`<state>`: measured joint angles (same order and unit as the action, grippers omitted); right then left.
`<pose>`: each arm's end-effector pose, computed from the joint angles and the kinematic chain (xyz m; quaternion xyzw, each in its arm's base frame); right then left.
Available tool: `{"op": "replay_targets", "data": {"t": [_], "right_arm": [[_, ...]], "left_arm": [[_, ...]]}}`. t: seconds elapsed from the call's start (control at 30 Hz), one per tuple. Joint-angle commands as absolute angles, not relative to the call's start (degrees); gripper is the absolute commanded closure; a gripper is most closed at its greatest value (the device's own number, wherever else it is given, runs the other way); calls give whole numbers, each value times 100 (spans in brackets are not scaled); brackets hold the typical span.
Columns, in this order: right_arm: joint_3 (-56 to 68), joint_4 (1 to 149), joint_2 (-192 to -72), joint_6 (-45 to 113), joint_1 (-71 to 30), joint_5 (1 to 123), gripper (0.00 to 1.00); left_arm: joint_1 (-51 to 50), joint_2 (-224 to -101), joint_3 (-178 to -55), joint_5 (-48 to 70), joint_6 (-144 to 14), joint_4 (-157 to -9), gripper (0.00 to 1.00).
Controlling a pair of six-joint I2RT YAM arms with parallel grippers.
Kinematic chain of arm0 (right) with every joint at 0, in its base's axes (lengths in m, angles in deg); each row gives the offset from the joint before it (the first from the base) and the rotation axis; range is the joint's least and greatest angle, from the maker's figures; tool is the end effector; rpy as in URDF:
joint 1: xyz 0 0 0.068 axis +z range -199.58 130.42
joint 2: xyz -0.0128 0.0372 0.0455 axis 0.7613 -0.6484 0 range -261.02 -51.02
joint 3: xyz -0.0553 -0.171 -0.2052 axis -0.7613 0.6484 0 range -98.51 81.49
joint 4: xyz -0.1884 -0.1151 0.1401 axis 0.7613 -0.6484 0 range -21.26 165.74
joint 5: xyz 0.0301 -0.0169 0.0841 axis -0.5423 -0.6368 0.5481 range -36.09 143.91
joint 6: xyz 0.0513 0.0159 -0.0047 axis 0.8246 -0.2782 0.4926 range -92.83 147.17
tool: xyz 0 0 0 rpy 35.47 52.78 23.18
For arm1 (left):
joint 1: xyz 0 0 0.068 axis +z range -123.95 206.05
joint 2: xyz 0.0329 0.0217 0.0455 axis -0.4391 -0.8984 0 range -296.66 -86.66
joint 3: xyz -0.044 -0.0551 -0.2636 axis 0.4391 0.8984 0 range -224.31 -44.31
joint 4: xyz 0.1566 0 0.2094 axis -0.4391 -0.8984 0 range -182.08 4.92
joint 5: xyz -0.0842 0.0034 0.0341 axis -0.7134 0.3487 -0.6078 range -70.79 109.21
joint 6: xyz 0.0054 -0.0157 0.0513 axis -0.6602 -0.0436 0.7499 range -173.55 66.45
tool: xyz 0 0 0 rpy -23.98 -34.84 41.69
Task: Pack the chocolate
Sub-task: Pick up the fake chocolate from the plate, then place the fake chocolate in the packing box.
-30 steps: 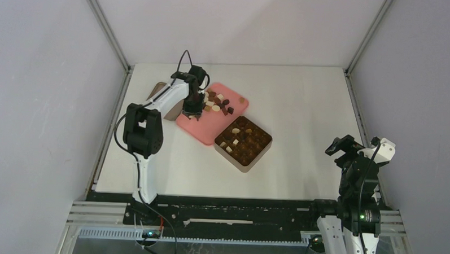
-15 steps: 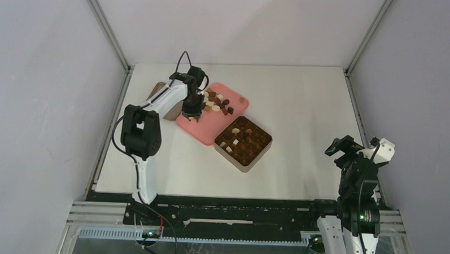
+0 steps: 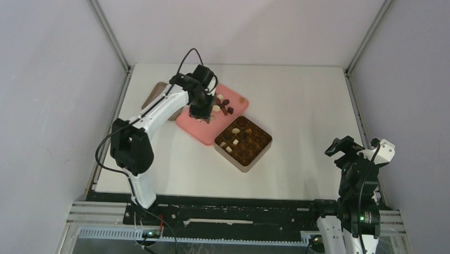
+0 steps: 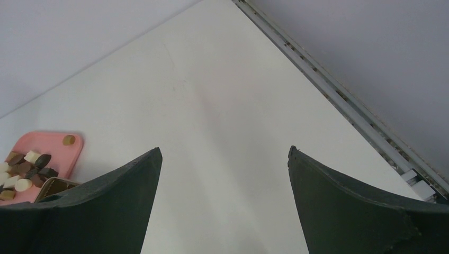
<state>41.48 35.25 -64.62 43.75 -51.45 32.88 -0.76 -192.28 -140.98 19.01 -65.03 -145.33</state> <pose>0.0597 -0.0147 0.3122 0.2351 0.7472 -0.0653 0.6182 0.3403 -0.1722 0.2865 0.1315 0.9747 -0.0609 0.1700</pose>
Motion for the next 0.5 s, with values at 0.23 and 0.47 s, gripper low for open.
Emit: {"op": "replay_targets", "data": {"t": [0.23, 0.47], "right_arm": [[4141, 3751, -6388, 4267, -5104, 3298, 3], [4141, 3735, -6389, 4264, -5080, 3308, 3]], "left_arm": [[-1437, -19023, -14781, 1468, -6460, -14705, 78], [-1964, -19577, -15488, 1594, -6548, -14647, 78]]}}
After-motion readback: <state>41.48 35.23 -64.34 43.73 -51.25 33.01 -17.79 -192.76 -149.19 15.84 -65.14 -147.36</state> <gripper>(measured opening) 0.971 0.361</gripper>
